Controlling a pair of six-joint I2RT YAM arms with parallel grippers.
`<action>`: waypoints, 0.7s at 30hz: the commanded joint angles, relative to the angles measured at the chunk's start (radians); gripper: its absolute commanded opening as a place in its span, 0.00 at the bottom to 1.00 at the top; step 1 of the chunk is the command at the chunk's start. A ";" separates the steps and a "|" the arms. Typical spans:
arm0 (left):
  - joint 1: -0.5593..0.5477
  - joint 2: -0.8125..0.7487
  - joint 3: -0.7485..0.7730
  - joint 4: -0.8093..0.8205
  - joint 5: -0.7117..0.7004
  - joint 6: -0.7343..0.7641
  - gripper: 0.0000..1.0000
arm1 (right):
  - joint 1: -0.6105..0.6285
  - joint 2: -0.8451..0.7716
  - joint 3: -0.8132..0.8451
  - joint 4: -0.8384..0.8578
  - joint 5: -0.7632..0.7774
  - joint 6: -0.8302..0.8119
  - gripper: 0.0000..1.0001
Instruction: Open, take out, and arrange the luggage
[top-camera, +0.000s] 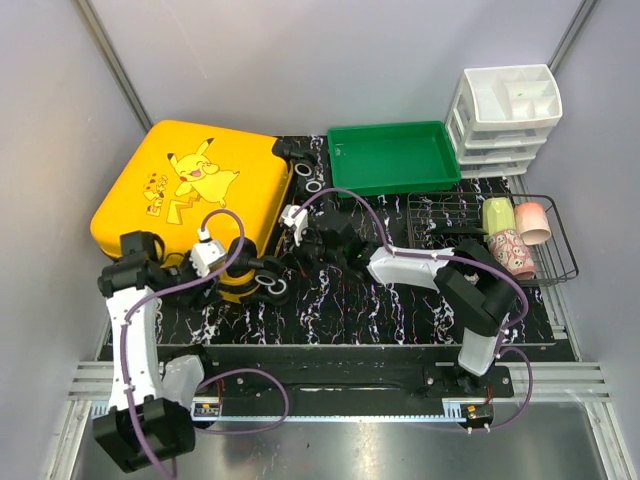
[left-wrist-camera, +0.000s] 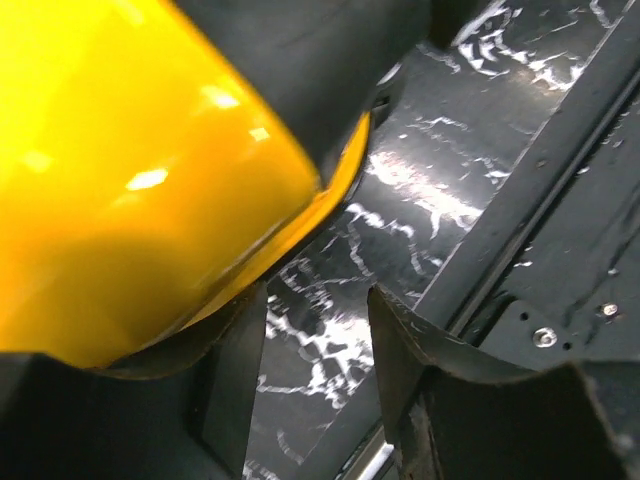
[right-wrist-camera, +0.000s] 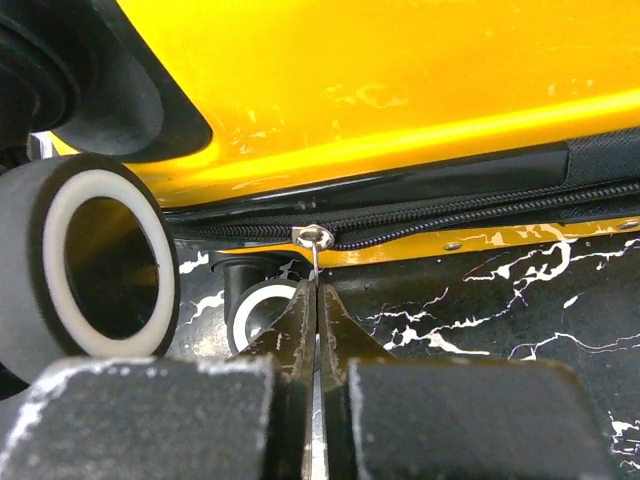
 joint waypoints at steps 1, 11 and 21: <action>-0.160 -0.004 -0.079 0.425 0.087 -0.410 0.50 | -0.037 -0.021 0.023 0.094 0.076 0.027 0.00; -0.271 0.232 -0.084 1.040 -0.037 -1.053 0.47 | -0.157 0.068 0.086 0.175 0.099 0.006 0.00; -0.322 0.336 -0.053 1.182 -0.162 -1.220 0.46 | -0.073 0.001 -0.094 0.253 0.126 0.101 0.00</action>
